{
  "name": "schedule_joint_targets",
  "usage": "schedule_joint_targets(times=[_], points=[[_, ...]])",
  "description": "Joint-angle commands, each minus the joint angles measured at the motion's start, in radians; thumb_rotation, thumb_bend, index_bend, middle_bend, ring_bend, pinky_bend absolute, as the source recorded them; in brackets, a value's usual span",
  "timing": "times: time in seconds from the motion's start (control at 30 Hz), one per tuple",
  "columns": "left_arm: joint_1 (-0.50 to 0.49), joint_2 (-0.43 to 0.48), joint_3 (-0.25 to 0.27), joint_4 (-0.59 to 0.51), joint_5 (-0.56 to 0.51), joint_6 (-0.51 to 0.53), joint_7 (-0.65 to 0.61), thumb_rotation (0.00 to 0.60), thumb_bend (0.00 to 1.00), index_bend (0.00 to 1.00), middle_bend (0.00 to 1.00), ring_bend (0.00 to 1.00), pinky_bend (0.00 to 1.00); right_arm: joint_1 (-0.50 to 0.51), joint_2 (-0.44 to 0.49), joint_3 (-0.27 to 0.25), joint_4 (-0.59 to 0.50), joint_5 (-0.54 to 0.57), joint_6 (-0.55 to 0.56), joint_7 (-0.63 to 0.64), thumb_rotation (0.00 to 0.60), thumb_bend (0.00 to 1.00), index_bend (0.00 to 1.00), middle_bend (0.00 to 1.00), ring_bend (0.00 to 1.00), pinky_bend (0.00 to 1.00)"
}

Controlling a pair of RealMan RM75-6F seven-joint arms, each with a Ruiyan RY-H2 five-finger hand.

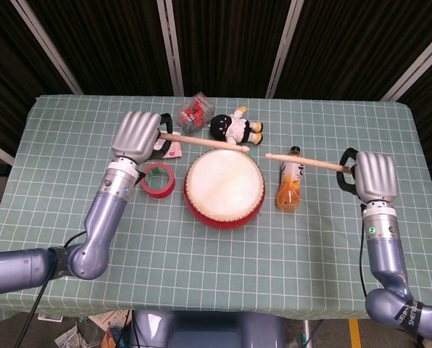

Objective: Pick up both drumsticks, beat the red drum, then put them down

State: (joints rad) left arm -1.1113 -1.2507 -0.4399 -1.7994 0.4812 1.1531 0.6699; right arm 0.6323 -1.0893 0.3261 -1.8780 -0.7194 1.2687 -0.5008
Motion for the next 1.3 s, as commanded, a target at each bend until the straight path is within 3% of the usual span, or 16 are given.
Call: schedule_joint_targets(times=[0.03, 0.37, 0.57, 0.7, 0.77, 0.87, 1.07, 1.3], points=[[0.044, 0.067, -0.015, -0.039, 0.009, -0.026, -0.054, 0.600, 0.59, 0.78, 1.00, 1.00, 1.00, 0.023, -0.002, -0.012, -0.020, 0.028, -0.029, -0.041, 0.600, 0.56, 1.00, 1.00, 1.00, 1.00], [0.098, 0.127, 0.013, 0.002, 0.056, -0.112, -0.171, 0.600, 0.59, 0.78, 1.00, 1.00, 1.00, 0.123, -0.076, -0.014, -0.018, 0.149, -0.034, -0.181, 0.600, 0.56, 1.00, 1.00, 1.00, 1.00], [0.123, 0.145, 0.037, 0.046, 0.082, -0.165, -0.230, 0.600, 0.59, 0.78, 1.00, 1.00, 1.00, 0.207, -0.186, -0.123, 0.080, 0.268, -0.041, -0.415, 0.600, 0.56, 1.00, 1.00, 1.00, 1.00], [0.129, 0.149, 0.053, 0.066, 0.089, -0.190, -0.247, 0.600, 0.59, 0.78, 1.00, 1.00, 1.00, 0.257, -0.259, -0.201, 0.165, 0.313, 0.023, -0.613, 0.600, 0.56, 1.00, 1.00, 1.00, 1.00], [0.131, 0.151, 0.065, 0.075, 0.096, -0.200, -0.251, 0.600, 0.59, 0.78, 1.00, 1.00, 1.00, 0.271, -0.297, -0.207, 0.197, 0.330, 0.072, -0.668, 0.600, 0.56, 1.00, 1.00, 1.00, 1.00], [0.133, 0.150, 0.076, 0.080, 0.106, -0.205, -0.257, 0.600, 0.59, 0.78, 1.00, 1.00, 1.00, 0.267, -0.301, -0.154, 0.186, 0.324, 0.118, -0.622, 0.600, 0.56, 1.00, 1.00, 1.00, 1.00], [0.124, 0.150, 0.078, 0.055, 0.107, -0.194, -0.259, 0.600, 0.59, 0.78, 1.00, 1.00, 1.00, 0.230, -0.217, -0.059, 0.070, 0.238, 0.199, -0.485, 0.600, 0.56, 1.00, 1.00, 1.00, 1.00], [0.090, 0.125, 0.070, -0.004, 0.098, -0.130, -0.218, 0.600, 0.59, 0.78, 1.00, 1.00, 1.00, 0.141, -0.121, -0.040, -0.036, 0.151, 0.221, -0.331, 0.600, 0.56, 1.00, 1.00, 1.00, 1.00]])
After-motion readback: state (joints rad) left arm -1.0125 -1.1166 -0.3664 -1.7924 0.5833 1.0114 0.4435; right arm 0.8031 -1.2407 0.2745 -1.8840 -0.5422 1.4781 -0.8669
